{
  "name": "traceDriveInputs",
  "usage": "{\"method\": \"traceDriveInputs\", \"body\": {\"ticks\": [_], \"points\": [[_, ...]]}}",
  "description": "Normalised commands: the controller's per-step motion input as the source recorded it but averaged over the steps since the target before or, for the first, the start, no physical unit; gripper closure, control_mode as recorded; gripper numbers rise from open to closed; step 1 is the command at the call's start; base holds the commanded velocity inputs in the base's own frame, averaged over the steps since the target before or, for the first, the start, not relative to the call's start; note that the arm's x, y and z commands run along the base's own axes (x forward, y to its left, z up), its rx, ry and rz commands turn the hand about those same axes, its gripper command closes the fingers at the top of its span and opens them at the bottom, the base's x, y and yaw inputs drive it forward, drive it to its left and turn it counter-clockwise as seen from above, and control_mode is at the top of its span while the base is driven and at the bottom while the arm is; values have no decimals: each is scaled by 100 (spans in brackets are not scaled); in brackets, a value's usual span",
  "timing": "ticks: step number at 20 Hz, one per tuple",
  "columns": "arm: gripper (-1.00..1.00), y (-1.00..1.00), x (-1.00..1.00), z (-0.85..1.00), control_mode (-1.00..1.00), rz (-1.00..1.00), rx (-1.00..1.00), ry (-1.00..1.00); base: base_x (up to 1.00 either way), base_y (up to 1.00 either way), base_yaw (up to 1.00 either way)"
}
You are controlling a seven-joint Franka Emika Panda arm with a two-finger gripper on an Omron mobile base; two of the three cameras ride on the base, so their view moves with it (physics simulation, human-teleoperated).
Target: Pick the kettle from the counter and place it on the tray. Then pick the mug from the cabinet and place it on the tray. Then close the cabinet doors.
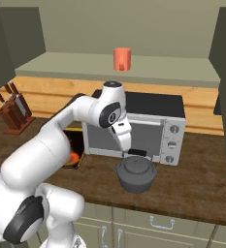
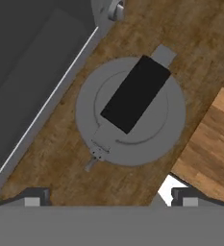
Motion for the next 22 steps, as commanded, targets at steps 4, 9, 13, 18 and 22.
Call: {"method": "traceDriveInputs", "body": {"ticks": [4, 9, 13, 18, 22], "points": [[-100, -61, 0, -13, -100, -24, 2, 0, 0, 0, 0], [-100, -46, 0, -23, -100, -24, 7, -2, 0, 0, 0], [-100, -31, 1, -26, -100, -19, 9, -2, 0, 0, 0], [-100, -7, 14, -25, -100, -10, 7, 0, 0, 0, 0], [-100, -1, 14, -16, -100, -6, 12, -1, 0, 0, 0]]}}
